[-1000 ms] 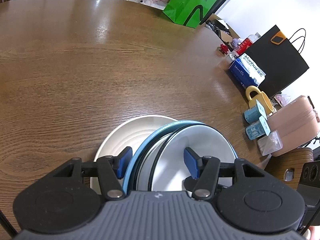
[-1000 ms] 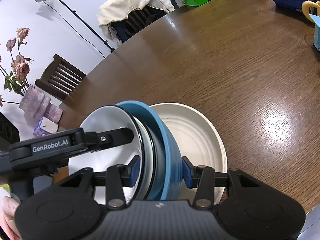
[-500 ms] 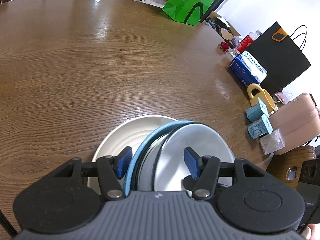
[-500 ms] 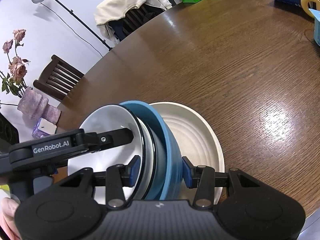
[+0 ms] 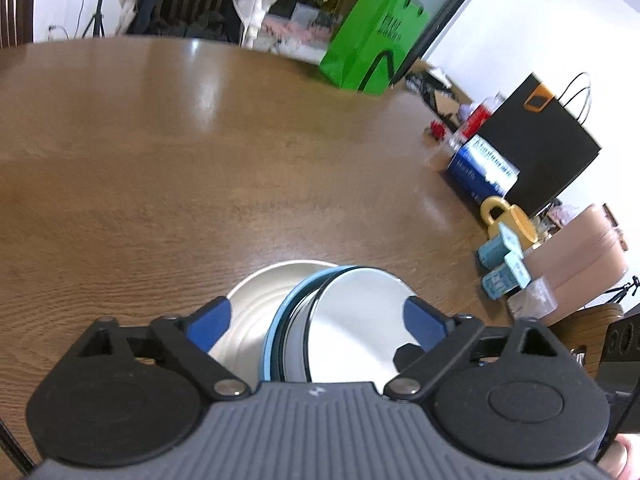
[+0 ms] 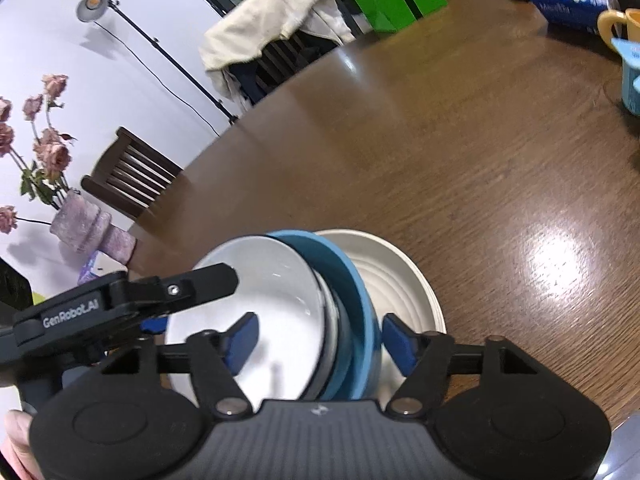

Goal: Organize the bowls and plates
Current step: 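Open both grippers to release the blue bowl on the plates, then withdraw both tools away from the stacked dishes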

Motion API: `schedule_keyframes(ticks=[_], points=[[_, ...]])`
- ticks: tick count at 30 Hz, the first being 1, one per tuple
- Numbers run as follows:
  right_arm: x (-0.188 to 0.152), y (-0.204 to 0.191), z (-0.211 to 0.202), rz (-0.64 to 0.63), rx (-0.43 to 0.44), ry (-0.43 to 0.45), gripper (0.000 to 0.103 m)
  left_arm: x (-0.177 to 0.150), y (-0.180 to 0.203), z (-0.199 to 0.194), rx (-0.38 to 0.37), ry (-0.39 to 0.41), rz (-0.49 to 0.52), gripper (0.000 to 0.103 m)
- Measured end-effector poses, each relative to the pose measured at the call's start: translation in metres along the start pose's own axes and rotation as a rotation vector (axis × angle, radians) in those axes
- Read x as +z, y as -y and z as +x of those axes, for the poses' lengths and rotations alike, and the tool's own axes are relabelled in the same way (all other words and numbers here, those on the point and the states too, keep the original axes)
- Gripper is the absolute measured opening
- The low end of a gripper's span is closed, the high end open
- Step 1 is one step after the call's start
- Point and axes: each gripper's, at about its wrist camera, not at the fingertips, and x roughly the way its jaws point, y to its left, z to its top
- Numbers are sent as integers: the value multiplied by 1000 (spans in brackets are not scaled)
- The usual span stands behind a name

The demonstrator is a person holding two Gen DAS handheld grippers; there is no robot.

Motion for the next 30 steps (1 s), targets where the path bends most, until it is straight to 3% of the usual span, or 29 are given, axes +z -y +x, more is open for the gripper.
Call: schedule_keyframes(ticks=[2,5,8,18,30], points=[[-1,-6,-12,-32,-17,35,84,-3,1,-19,1,45,9,103],[-6,-12,-32,-82,-38,92,86,-14,1,-50,33,139,22,103],[-17,-18,-54,-107,-57,156,103,-30,1,-83,87,216,38,103],[-95,-66,-119,-200,-149,270,103,-107,9,-183,205,308,98,103],[-170,-98,-182,-389,-158,347,103,-190,53,-240,343,399,139,103]])
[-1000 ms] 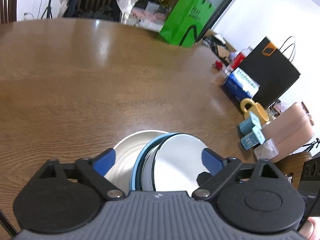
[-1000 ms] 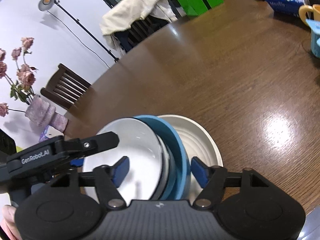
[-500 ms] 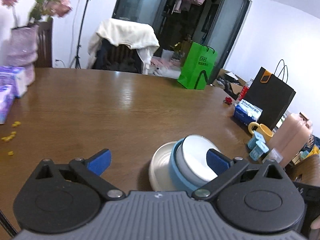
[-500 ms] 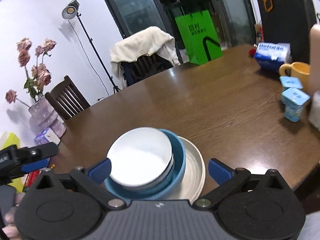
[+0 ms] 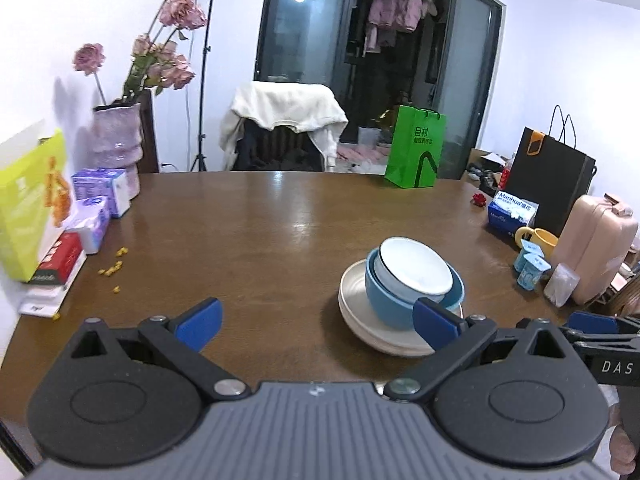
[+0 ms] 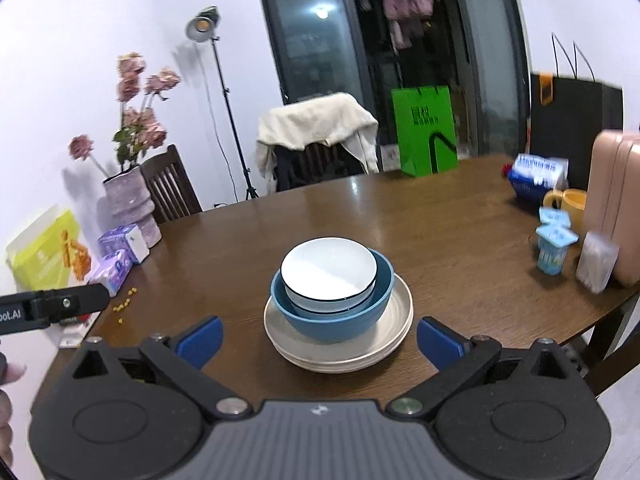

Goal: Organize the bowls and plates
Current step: 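Withdraw both tools away from the stacked dishes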

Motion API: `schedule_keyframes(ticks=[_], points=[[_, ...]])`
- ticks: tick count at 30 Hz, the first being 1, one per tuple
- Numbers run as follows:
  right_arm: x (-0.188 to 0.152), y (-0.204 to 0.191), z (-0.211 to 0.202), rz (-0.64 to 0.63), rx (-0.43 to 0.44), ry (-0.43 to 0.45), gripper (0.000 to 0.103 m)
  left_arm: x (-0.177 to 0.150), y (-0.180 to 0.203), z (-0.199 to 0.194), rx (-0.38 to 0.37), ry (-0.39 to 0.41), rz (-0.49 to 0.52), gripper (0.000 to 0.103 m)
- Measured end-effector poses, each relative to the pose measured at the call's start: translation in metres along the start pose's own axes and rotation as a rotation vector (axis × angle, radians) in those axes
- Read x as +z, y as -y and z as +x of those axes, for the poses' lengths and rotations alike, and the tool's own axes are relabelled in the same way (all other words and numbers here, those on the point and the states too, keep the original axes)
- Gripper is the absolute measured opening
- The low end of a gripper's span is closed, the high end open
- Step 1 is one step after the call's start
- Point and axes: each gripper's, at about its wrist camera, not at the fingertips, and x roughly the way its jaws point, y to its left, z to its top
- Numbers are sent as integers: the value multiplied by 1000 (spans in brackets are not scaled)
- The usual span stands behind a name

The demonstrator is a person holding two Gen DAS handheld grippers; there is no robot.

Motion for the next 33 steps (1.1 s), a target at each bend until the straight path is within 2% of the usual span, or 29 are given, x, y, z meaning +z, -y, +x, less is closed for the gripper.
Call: schedule_keyframes(ticks=[9,16,23,33], points=[[-26,27,-64,-62,45,-5,103,-44,56,-59,60,22,9,103],[-44,52,-104,-80,62,1,103,-73,85,-93,67,28,-23,103],[-60,59,-128,-90,100,21,103,-93,99,-117,85,52,-35,103],[-69,62,-149,-103,126,48,103,-102,109,-138,93,84,-31,103]])
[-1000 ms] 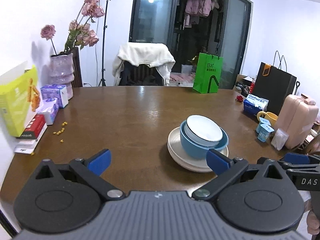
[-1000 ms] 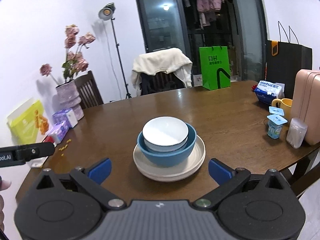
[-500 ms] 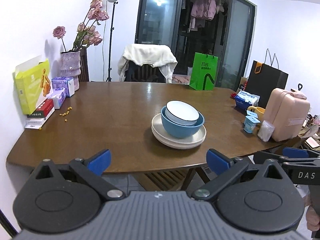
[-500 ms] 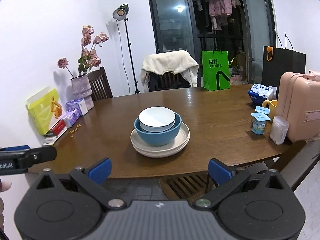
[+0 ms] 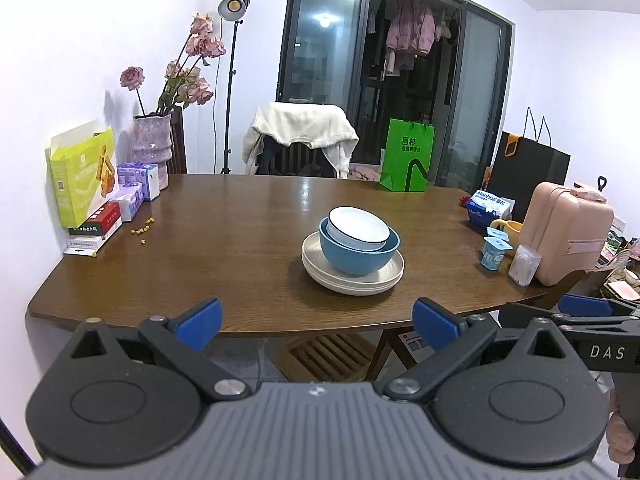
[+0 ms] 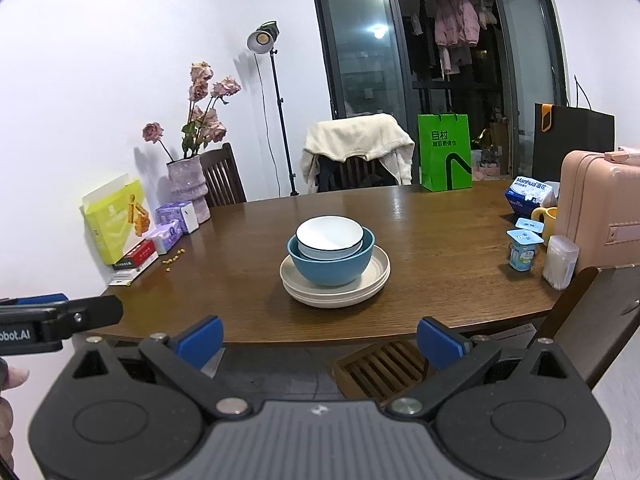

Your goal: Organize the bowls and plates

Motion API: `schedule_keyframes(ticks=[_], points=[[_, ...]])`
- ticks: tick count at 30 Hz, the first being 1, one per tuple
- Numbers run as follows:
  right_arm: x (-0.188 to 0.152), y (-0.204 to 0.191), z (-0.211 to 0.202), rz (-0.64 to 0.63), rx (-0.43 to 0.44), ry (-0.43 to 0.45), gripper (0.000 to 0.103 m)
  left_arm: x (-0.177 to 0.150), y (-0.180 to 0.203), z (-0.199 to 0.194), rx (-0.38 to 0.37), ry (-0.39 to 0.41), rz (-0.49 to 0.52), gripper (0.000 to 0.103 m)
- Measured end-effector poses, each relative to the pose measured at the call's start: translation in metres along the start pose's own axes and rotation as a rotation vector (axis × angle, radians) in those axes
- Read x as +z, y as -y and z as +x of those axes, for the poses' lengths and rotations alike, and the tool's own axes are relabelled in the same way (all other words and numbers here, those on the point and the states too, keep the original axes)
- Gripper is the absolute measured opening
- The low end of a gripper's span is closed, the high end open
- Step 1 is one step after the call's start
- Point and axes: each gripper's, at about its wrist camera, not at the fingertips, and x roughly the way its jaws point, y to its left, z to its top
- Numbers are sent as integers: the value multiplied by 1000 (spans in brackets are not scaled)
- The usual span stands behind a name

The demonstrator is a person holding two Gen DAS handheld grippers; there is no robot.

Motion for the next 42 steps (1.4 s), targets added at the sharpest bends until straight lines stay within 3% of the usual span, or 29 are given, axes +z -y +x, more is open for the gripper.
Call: schedule_keyframes(ticks=[42], points=[[0,-11,-16,-39,25,33,103,-1,-4,-26,26,45,-4,103]])
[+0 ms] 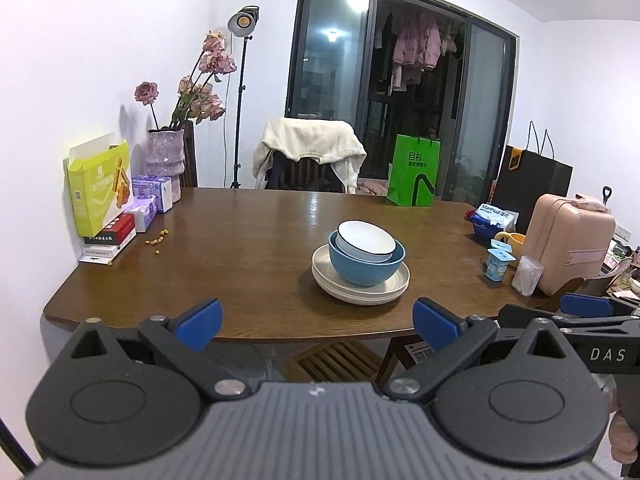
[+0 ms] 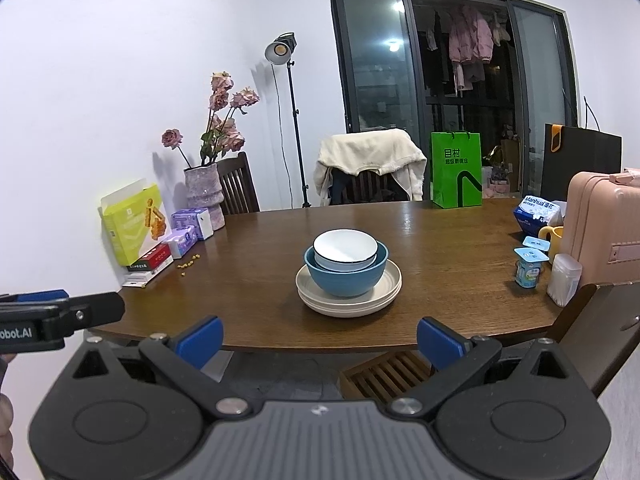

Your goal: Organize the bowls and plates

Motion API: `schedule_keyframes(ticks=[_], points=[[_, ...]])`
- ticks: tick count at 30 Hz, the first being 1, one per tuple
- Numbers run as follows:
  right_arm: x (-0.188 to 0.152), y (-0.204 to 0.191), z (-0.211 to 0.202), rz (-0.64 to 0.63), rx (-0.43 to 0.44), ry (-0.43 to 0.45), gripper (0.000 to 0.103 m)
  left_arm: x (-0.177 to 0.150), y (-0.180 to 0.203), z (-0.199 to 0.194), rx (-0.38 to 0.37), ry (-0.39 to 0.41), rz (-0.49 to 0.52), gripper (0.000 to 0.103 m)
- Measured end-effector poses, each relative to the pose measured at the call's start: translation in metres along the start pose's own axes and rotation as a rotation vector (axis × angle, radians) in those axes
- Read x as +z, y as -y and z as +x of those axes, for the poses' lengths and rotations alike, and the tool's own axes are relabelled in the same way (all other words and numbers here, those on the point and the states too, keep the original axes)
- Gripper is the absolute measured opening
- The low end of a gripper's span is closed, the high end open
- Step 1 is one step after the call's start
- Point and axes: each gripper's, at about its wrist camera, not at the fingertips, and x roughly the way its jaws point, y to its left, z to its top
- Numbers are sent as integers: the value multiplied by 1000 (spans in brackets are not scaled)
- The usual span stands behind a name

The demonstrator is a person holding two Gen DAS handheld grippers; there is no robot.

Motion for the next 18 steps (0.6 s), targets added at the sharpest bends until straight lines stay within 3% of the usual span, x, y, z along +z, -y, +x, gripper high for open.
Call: schedule_keyframes(ticks=[18], points=[[2,8,0,2,4,-13,103,0,4,4,9,-16,-23,103]])
